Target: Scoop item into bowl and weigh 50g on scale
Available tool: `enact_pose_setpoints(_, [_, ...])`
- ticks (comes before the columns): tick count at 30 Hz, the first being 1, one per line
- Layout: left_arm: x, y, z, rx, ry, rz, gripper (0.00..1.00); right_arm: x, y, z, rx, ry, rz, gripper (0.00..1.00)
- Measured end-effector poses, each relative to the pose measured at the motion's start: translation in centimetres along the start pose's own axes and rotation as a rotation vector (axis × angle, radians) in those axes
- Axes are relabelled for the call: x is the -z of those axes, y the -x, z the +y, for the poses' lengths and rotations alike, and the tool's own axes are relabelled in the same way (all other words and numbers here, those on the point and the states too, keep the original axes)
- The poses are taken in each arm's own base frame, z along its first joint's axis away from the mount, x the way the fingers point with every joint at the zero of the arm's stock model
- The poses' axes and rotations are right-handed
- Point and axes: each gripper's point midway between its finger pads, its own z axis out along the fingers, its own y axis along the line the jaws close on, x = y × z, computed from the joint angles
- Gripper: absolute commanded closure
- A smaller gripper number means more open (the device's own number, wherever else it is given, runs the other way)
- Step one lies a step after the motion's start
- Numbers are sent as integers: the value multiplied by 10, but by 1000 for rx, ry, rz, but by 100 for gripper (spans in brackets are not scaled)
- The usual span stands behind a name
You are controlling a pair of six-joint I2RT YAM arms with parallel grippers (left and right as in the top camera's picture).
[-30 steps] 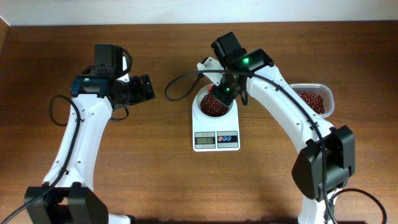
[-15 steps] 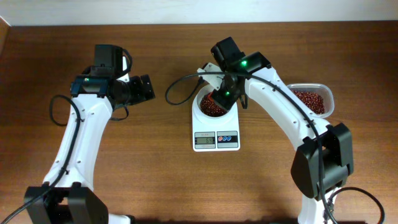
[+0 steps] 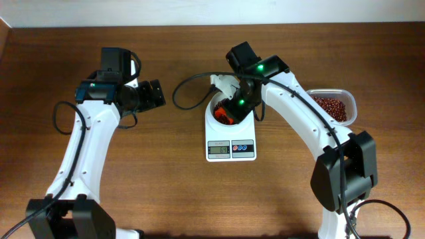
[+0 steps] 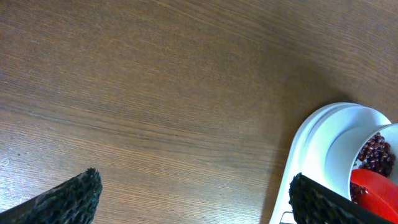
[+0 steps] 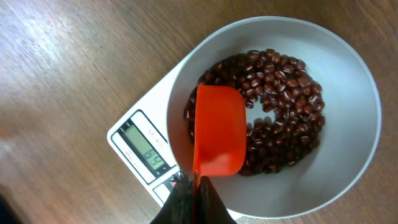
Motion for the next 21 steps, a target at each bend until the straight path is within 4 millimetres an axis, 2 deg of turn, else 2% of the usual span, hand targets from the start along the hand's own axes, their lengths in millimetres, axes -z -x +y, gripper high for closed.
enact_pose_setpoints(8, [0,0,0,0,1,0,1,6,4,5,-75,113,-49,96])
enact_pose_setpoints(16, [0,0,0,0,0,0,1,25,4,-18,-227,242,-139,96])
enact_pose_setpoints(21, [0,0,0,0,1,0,1,39,7,-25,-280,338,-206,96])
